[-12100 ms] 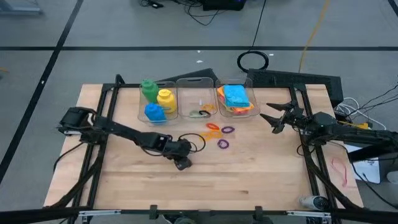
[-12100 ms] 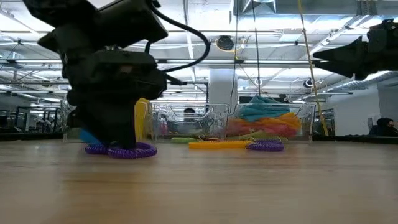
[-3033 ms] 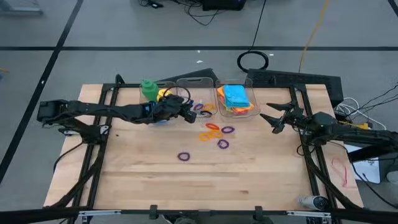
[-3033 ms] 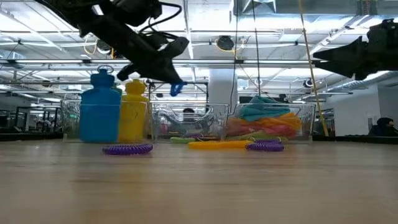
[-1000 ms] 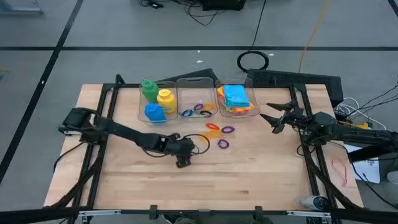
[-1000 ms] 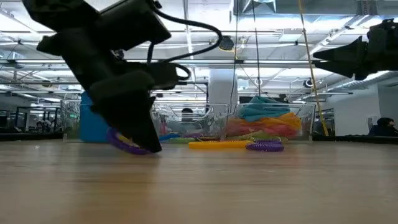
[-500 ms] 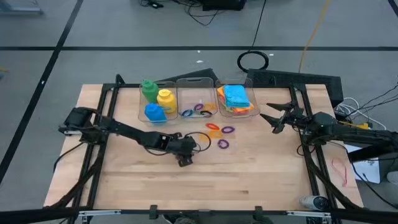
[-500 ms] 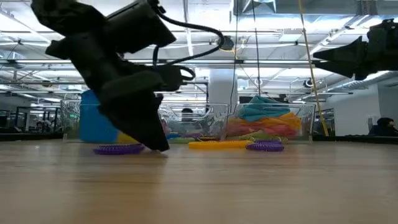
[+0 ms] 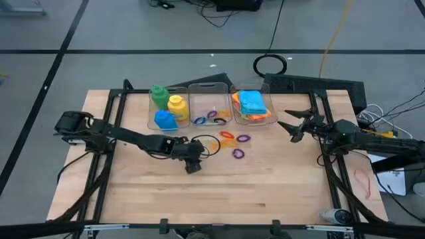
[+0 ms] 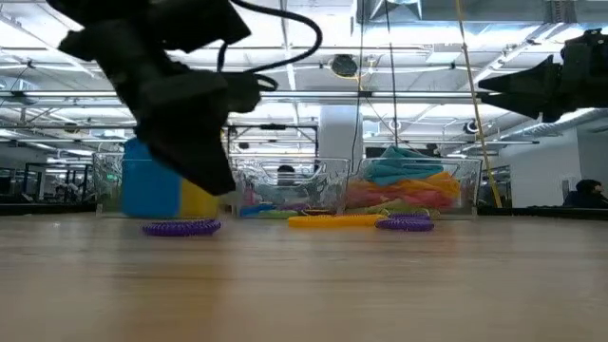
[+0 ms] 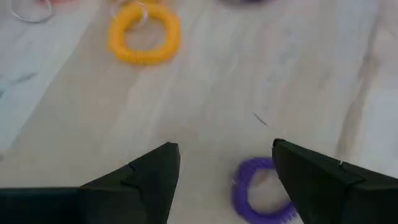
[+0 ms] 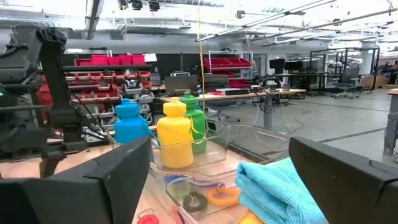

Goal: Pick & Place Sports Items
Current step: Put the purple wrist coil into the middle transparent container

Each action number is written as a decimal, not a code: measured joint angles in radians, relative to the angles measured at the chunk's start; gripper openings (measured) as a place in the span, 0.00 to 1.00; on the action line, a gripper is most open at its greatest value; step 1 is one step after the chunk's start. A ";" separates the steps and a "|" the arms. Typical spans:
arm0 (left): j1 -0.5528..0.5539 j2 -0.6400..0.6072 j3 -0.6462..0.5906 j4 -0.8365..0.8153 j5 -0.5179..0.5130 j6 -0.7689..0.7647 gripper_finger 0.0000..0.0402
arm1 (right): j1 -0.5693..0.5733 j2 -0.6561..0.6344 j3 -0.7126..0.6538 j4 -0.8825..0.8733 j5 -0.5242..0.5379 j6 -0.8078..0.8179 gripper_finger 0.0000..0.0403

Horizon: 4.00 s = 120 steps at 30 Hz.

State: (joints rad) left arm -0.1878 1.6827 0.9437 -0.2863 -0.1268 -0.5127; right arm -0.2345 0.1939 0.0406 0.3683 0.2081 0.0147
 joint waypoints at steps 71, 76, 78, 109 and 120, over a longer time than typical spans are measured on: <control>0.228 -0.111 0.000 0.656 -0.259 0.328 0.04 | 0.000 0.000 0.000 0.000 0.000 0.000 0.72; 0.313 -0.098 0.000 0.634 -0.274 0.278 0.03 | 0.000 0.000 0.000 0.000 0.000 0.000 0.72; 0.346 -0.098 0.001 0.611 -0.276 0.232 0.01 | 0.000 0.000 0.000 0.000 0.000 0.000 0.72; 0.475 -0.098 0.002 0.517 -0.276 0.057 0.07 | 0.000 0.000 0.000 0.000 0.000 0.000 0.72; 0.430 -0.098 0.002 0.490 -0.269 0.097 0.20 | 0.000 0.000 0.000 0.000 0.000 0.000 0.72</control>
State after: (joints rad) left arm 0.2419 1.5845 0.9459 0.2035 -0.3958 -0.4160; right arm -0.2348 0.1939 0.0402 0.3684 0.2082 0.0146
